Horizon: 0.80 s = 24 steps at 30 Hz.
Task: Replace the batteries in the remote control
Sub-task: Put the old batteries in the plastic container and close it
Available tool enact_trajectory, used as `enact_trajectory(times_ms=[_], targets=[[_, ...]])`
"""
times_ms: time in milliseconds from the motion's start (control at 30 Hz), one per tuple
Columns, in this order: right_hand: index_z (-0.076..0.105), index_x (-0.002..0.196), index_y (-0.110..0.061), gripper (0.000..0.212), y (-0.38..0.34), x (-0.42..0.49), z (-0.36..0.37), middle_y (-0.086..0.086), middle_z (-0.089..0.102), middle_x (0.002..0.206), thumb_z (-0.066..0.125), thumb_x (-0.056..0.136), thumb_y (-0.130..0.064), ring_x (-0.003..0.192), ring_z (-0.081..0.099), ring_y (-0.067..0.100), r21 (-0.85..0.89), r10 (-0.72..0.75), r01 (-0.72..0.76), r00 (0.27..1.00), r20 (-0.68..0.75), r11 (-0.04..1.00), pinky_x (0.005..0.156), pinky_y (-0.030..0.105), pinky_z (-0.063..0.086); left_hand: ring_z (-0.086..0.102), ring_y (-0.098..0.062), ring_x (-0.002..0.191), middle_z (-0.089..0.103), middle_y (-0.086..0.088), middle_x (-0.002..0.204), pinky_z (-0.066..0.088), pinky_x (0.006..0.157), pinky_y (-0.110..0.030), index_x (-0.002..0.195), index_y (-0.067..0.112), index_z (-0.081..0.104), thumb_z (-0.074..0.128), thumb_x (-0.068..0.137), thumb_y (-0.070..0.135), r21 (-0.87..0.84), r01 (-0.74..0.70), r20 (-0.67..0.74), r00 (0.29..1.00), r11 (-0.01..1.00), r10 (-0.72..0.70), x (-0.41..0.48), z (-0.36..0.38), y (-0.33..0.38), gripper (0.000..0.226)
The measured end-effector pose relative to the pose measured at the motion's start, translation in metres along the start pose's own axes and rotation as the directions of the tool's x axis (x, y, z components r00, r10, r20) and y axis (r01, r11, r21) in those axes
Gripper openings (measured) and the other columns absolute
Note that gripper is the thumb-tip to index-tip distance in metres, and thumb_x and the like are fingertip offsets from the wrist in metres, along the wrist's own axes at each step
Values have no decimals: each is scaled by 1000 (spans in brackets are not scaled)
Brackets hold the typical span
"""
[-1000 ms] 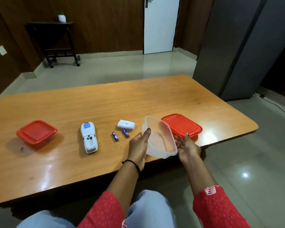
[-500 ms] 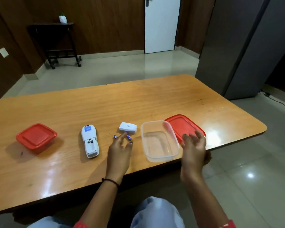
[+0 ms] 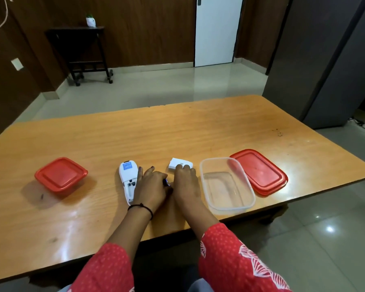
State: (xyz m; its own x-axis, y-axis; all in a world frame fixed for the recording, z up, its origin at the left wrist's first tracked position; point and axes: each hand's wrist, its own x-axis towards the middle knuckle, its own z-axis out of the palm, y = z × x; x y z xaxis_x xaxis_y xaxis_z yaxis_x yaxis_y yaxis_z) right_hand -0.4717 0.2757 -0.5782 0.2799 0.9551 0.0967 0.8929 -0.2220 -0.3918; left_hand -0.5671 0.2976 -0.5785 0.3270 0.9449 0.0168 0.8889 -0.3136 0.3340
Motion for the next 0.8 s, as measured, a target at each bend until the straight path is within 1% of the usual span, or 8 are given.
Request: enact_trajectory(times_ms=[100,167,267,367,500,600,733,800], targets=[[50,117,-1,27,0,-7,-5,18,55,122,46,90,1,114,49,31,21,-18,18,999,36,1000,81,34,43,33,-25,139,70,-4,110,4,116,-42,89,18,67,56,86,25,-12,-12,-65,998,1000,11,-4,3,-4,14],[56,112,-3,27,-1,-16,-18,16,59,118,46,88,2,108,55,30,127,-32,28,999,27,991,73,32,40,33,-24,139,68,-3,118,3,116,-40,106,17,68,61,85,25,-104,-15,-127,992,995,2,-15,1,-5,24],[64,101,-13,24,15,-29,-52,6,67,103,50,84,-3,91,62,26,287,8,51,979,-202,957,66,29,42,34,-19,138,65,2,123,4,117,-38,117,18,64,70,80,26,-286,-95,-284,959,954,10,-35,-8,2,38],[66,96,-19,19,60,-35,-79,2,70,91,56,82,-9,85,61,23,208,107,-32,927,-359,978,67,32,45,31,-12,138,63,7,124,2,119,-36,114,23,65,72,78,30,-381,-221,-324,941,898,94,-42,-17,29,37],[65,104,-19,21,97,-35,-73,5,68,98,55,86,-13,103,52,24,-213,109,-140,983,-150,967,80,35,31,25,-17,142,63,6,126,-7,117,-40,116,25,64,64,82,40,-141,-305,-85,951,942,296,-28,-10,81,38],[67,103,-19,19,103,-38,-68,5,69,101,58,87,-22,111,47,23,-264,42,-52,998,-41,963,87,36,30,21,-19,144,64,5,125,-9,117,-49,117,26,63,57,85,36,22,-297,113,949,954,293,-20,1,101,34],[68,105,-21,21,117,-37,-94,3,63,101,63,86,-25,111,46,23,51,71,-62,973,-220,997,92,37,31,21,-17,144,57,4,135,-4,119,-45,124,26,58,62,84,38,1,-298,95,950,955,296,-16,6,98,43],[68,105,-20,20,135,-33,-106,3,61,98,62,86,-23,107,49,26,250,181,-94,918,-353,964,91,39,39,31,-16,139,52,3,139,12,116,-35,126,23,57,65,84,31,-211,-275,-37,961,938,273,-19,7,95,44]])
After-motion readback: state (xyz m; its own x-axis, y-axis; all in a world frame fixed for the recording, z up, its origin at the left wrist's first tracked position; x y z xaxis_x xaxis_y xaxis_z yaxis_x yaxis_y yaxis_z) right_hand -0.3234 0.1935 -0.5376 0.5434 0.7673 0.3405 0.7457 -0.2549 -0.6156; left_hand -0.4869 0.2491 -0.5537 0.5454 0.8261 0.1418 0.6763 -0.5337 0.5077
